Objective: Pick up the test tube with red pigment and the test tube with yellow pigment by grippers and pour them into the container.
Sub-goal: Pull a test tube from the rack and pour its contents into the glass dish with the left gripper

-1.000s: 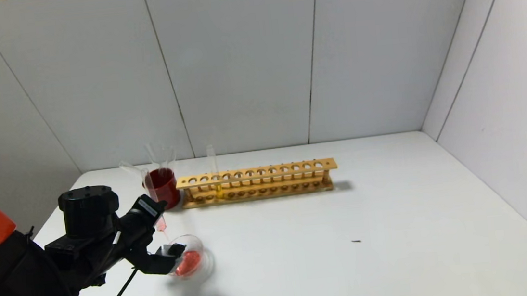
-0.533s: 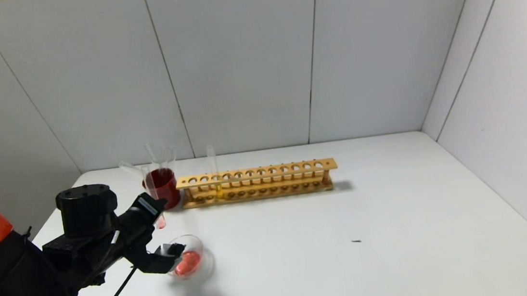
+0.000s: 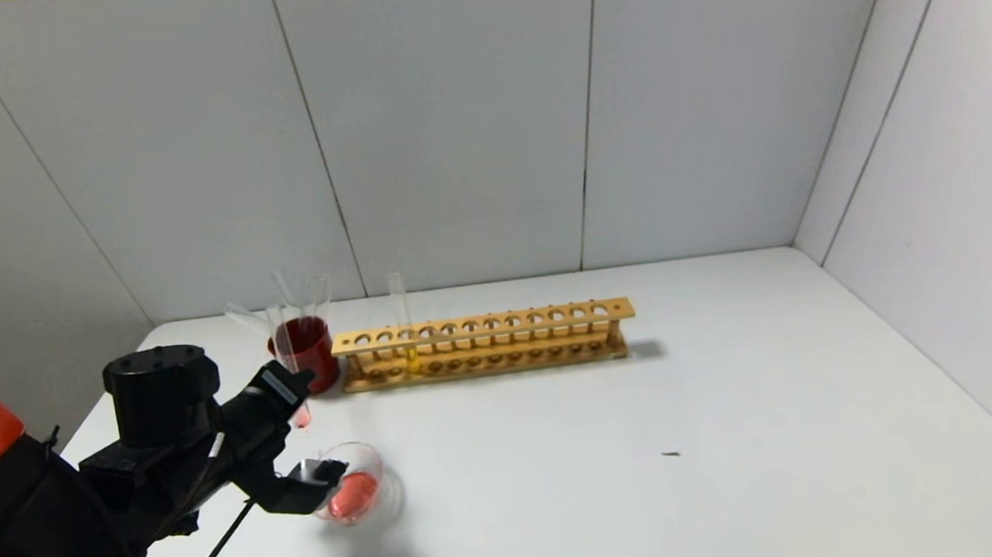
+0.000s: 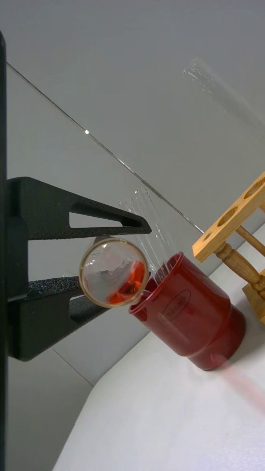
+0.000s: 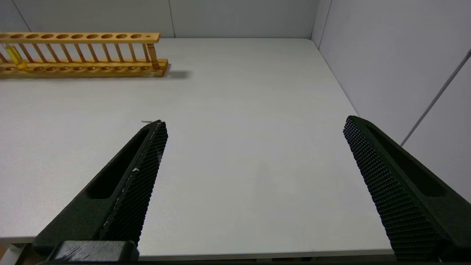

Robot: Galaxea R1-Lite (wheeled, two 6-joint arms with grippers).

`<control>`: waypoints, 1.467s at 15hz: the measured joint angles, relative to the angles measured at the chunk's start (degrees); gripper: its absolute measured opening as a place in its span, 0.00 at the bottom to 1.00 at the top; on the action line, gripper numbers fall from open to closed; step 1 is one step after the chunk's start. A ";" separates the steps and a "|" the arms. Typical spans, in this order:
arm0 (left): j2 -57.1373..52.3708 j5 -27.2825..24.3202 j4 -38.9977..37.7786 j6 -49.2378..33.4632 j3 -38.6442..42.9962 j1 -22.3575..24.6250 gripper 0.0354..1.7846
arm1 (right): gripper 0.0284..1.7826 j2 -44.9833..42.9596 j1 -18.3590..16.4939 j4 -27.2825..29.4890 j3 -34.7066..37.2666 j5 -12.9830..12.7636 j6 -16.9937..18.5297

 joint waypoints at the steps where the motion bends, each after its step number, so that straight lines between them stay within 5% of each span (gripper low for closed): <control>1: -0.01 0.30 -0.37 0.66 0.00 0.00 0.17 | 0.98 0.00 0.00 0.00 0.00 -0.02 0.00; 22: -5.22 0.69 -4.28 4.60 3.04 -0.66 0.17 | 0.98 0.00 0.00 0.00 0.00 0.00 0.00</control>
